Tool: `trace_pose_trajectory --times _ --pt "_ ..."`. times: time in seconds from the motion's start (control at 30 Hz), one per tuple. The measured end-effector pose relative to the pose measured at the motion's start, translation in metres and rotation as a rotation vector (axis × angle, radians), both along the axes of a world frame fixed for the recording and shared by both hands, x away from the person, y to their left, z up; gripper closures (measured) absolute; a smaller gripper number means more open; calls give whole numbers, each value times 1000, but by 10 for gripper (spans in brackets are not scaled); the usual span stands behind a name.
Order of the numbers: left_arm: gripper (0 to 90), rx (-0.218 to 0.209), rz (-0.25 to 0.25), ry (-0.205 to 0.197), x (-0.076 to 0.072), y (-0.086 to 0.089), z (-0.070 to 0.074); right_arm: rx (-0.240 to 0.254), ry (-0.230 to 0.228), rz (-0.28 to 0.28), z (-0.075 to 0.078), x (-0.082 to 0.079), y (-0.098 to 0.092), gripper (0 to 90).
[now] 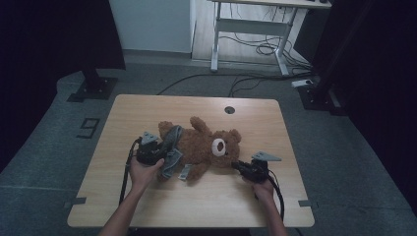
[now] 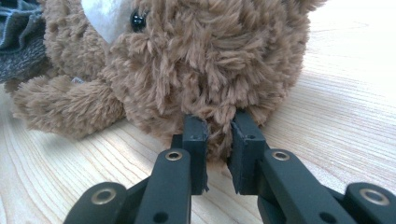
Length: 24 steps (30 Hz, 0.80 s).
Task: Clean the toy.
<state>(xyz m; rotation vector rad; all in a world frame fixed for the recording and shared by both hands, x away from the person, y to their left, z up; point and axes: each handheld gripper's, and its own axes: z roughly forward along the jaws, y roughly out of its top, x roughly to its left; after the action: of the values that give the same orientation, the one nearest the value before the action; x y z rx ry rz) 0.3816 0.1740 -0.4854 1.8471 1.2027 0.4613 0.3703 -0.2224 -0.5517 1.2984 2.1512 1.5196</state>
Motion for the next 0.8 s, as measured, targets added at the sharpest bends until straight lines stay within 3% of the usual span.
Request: trace_pose_trajectory --times 0.17,0.43,0.53,0.63,0.8 --pt "728 46 13 16 3 5 -8 1 0 2 0 0 0 782" --pt "728 69 55 53 9 14 -15 4 1 5 0 0 0 782" --pt "728 54 65 62 10 18 -14 3 -1 5 0 0 0 782" --pt "727 42 55 39 5 17 -8 3 2 2 0 0 0 782" --pt "729 19 -27 -67 -11 -1 24 2 8 0 0 1 0 782"
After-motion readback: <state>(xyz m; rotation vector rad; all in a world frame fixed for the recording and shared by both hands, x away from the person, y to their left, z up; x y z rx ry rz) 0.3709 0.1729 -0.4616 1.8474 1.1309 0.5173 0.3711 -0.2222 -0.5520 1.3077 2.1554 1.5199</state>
